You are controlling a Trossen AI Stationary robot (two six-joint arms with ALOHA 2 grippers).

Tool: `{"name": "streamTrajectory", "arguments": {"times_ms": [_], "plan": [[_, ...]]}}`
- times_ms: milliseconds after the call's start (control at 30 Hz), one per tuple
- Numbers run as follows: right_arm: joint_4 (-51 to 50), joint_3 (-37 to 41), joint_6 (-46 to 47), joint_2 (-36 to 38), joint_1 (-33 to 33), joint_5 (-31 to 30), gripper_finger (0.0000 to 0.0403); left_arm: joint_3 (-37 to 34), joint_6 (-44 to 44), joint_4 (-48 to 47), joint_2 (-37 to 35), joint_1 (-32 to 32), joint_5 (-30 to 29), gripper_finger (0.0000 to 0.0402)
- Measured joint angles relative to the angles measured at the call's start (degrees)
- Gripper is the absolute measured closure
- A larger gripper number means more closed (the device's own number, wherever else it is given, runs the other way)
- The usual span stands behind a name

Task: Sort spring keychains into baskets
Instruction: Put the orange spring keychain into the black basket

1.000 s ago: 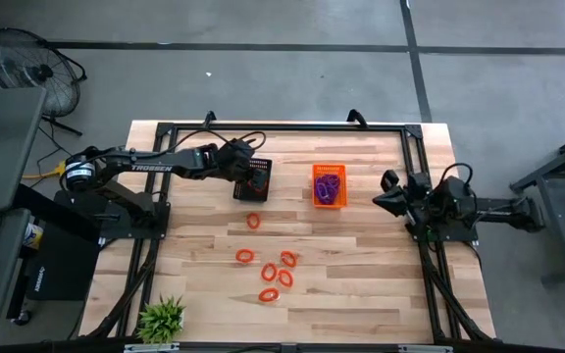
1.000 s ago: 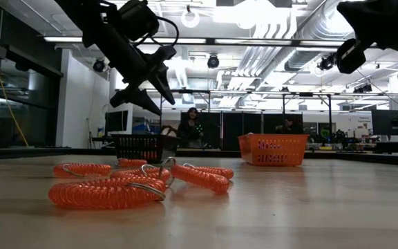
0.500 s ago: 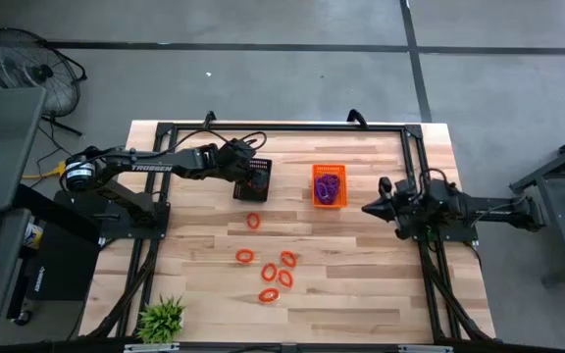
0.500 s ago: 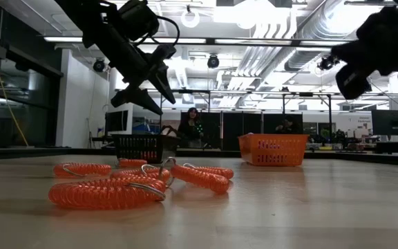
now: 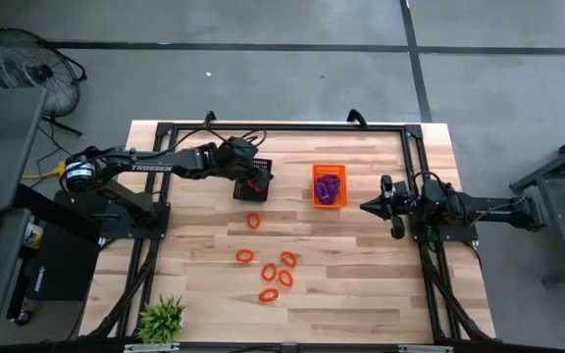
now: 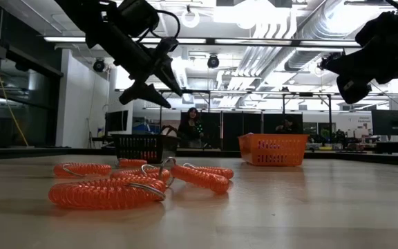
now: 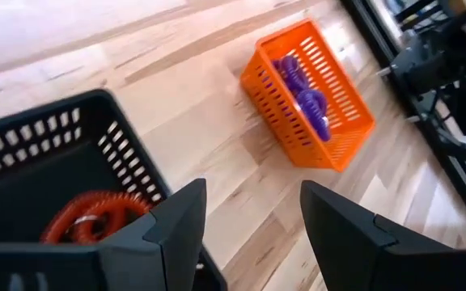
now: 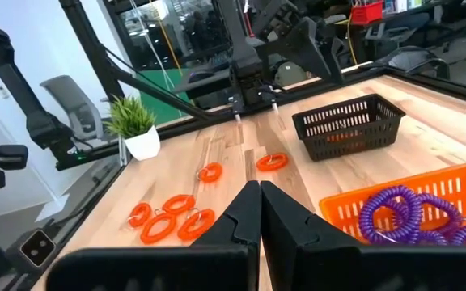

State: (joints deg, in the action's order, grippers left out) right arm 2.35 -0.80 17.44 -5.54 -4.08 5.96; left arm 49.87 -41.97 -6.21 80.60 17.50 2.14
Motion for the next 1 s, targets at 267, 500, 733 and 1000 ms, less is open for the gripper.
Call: {"name": "streamTrajectory", "arguments": {"times_ms": [267,500,733,1000], "plan": [[0.02,0.0,0.38,0.0,0.0,0.24,0.0397,-0.01,3.33,3.92,-0.02,-0.01,4.37,0.0202],[0.01,0.0,0.42,0.0,0.0,0.24,0.0392,-0.02,2.69,2.71,-0.28,-0.03,7.94,0.0202],[0.02,0.0,0.46,0.0,0.0,0.24,0.0392,-0.02,-0.51,-1.71,-1.11,-2.61,8.87,0.0202],[0.02,0.0,0.47,0.0,0.0,0.31,0.0392,-0.04,-12.94,-13.85,-1.09,-9.92,4.14,0.0202]]}}
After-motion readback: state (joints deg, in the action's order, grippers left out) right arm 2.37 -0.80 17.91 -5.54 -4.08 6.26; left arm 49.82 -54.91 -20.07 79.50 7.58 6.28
